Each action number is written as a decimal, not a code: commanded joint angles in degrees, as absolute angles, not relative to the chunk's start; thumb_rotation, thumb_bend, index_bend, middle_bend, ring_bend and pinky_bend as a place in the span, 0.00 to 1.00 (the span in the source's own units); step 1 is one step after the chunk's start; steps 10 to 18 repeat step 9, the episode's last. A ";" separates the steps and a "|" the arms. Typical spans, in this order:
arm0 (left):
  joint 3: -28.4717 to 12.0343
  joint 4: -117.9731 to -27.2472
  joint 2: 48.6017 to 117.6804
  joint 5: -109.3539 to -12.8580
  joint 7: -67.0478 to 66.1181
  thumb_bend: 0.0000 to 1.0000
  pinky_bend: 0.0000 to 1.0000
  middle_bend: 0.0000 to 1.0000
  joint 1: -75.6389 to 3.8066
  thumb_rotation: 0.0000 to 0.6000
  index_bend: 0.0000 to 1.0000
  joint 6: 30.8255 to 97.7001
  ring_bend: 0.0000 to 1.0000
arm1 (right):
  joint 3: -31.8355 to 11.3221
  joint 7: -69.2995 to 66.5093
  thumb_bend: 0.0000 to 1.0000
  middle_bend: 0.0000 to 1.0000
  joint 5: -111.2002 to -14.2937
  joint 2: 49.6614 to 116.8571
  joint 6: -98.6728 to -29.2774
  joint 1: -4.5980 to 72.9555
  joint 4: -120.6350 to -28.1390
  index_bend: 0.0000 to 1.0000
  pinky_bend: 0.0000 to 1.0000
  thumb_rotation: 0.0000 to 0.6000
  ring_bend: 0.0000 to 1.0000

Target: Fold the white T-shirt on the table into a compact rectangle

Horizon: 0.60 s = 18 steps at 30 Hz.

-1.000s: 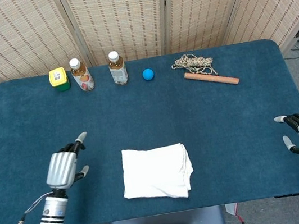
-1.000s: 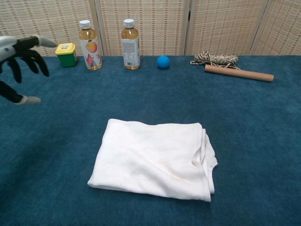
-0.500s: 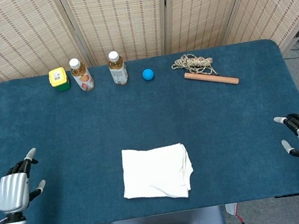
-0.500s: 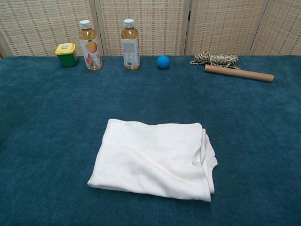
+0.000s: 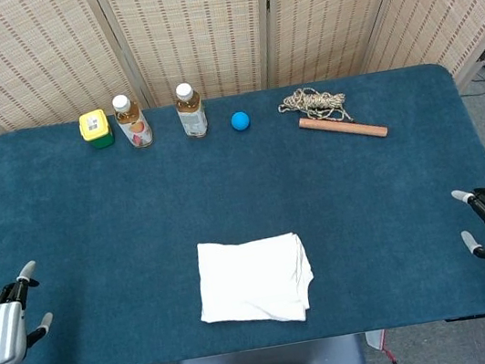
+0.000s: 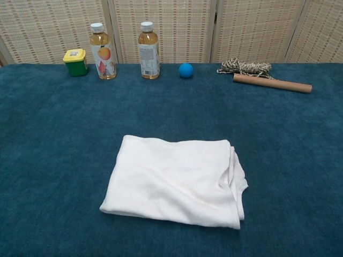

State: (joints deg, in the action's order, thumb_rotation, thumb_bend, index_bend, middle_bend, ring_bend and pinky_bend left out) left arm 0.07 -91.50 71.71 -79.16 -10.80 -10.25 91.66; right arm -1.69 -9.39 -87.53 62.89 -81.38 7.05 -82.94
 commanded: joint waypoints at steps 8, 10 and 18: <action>-0.45 -91.34 71.77 -79.81 -10.42 0.23 0.45 0.39 -8.90 1.00 0.15 90.48 0.34 | -1.67 -8.64 0.42 0.24 -87.55 63.39 -81.47 6.86 -83.27 0.15 0.31 1.00 0.19; -0.55 -91.32 71.79 -79.84 -10.38 0.23 0.45 0.38 -8.80 1.00 0.15 90.40 0.34 | -1.67 -8.62 0.42 0.24 -87.51 63.44 -81.44 6.84 -83.31 0.15 0.31 1.00 0.19; -0.55 -91.32 71.79 -79.84 -10.38 0.23 0.45 0.38 -8.80 1.00 0.15 90.40 0.34 | -1.67 -8.62 0.42 0.24 -87.51 63.44 -81.44 6.84 -83.31 0.15 0.31 1.00 0.19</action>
